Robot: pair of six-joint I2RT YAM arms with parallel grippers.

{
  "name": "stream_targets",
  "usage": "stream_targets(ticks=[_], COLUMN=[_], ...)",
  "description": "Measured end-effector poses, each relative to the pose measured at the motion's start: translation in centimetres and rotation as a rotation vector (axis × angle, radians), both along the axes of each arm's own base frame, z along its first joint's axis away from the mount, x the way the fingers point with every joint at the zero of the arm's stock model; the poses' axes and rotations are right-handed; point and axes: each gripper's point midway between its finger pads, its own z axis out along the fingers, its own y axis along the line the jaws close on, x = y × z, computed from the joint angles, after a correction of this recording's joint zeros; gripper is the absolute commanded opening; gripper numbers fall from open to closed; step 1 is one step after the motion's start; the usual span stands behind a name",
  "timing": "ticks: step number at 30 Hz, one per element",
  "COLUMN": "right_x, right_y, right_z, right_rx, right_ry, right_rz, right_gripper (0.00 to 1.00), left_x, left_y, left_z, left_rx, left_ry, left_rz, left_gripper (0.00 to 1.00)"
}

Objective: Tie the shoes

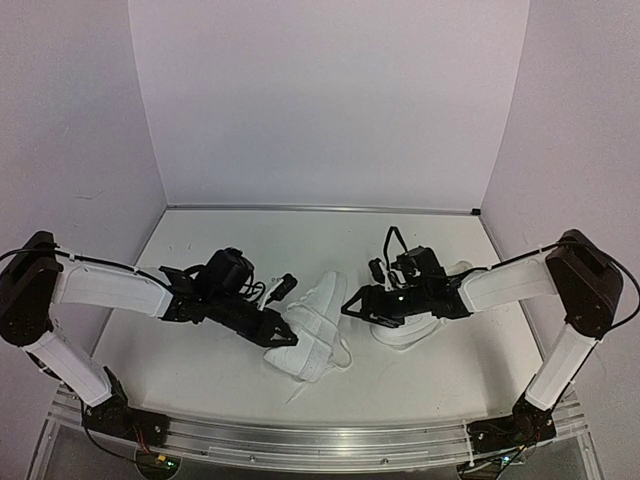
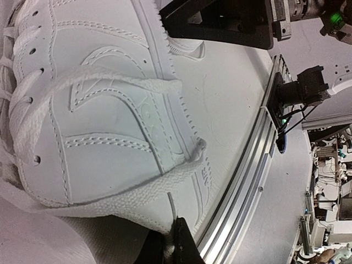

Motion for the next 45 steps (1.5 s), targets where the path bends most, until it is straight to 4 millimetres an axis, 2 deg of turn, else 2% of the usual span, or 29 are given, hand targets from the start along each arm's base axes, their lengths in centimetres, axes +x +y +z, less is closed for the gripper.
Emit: stream_targets(ticks=[4,10,12,15,18,21,25,30,35,41,45], right_x=[-0.6,-1.6,-1.8,-2.2,-2.6,-3.3,-6.4,-9.3,-9.6,-8.7,-8.5], right_y=[-0.5,-2.0,-2.2,-2.5,-2.4,-1.2,0.8,3.4,6.1,8.5,10.4], right_z=[0.6,3.1,3.3,2.4,1.2,0.2,-2.4,-3.8,-4.7,-5.0,-5.1], right_rx=[-0.029,-0.049,-0.049,-0.061,-0.073,-0.094,-0.182,-0.275,-0.364,-0.421,-0.452], right_ry=[-0.045,-0.151,-0.172,-0.166,-0.169,-0.183,-0.186,-0.262,-0.341,-0.401,-0.431], right_rz=[0.040,0.084,0.095,0.101,0.104,0.121,0.176,0.224,0.186,0.086,0.049], right_gripper=[0.86,0.85,0.83,0.83,0.81,0.81,0.81,0.82,0.82,0.82,0.78], left_x=[0.7,3.6,4.4,5.3,6.1,6.5,6.5,6.6,6.7,6.8,6.9], left_y=[0.6,1.4,1.5,1.4,1.6,2.2,3.3,3.3,3.3,3.1,3.0], left_z=[1.7,5.5,6.3,6.6,5.5,3.3,0.7,0.7,0.7,0.8,0.9], left_rx=[0.079,0.201,0.230,0.271,0.345,0.439,0.543,0.551,0.552,0.543,0.536], left_ry=[-0.041,-0.151,-0.191,-0.231,-0.244,-0.238,-0.215,-0.222,-0.222,-0.225,-0.230], left_rz=[0.025,0.091,0.098,0.094,0.084,0.072,0.057,0.060,0.062,0.065,0.067], left_gripper=[0.00,0.00,0.00,0.00,0.00,0.00,0.00,0.00,0.00,0.00,0.00])
